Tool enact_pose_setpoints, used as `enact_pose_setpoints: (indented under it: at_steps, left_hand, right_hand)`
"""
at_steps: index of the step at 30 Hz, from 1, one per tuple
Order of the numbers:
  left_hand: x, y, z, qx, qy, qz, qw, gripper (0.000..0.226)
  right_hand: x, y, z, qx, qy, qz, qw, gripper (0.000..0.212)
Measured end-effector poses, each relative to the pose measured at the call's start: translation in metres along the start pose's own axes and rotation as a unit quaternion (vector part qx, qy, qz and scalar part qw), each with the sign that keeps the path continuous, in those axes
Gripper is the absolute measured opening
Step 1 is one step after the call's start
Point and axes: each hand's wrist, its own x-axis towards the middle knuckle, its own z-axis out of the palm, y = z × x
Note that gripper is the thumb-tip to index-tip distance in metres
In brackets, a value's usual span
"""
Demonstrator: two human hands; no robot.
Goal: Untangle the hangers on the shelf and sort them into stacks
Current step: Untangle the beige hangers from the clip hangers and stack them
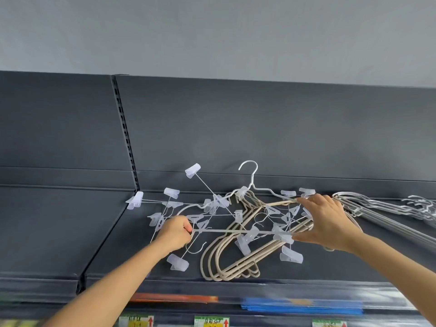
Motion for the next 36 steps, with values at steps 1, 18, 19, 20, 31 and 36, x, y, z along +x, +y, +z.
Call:
enact_pose_setpoints:
  at_steps: [1,18,19,20,31,36]
  left_hand:
    - [0.001,0.001,-0.002,-0.025,0.004,-0.006,1.0,0.022]
    - [0.018,-0.035,-0.016,-0.026,0.067,0.007,0.997,0.027]
    - [0.017,-0.035,-0.012,-0.018,0.072,0.01,0.997,0.027]
    - [0.016,-0.035,-0.009,-0.008,0.076,0.012,0.997,0.026]
    - [0.005,-0.041,0.0,0.203,0.163,0.045,0.964,0.026]
    - [0.012,-0.043,0.001,0.21,0.165,0.05,0.962,0.024]
  right_hand:
    - [0.0,0.001,0.001,0.001,-0.003,-0.001,1.0,0.1]
    - [0.01,0.011,0.0,0.053,-0.042,0.037,0.997,0.093]
    - [0.01,0.01,-0.001,0.044,-0.037,0.036,0.998,0.093]
    - [0.01,0.008,-0.002,0.037,-0.032,0.036,0.998,0.094]
    - [0.006,0.017,0.003,0.053,-0.059,0.014,0.997,0.11]
    - [0.009,0.031,-0.001,0.091,-0.087,0.017,0.992,0.109]
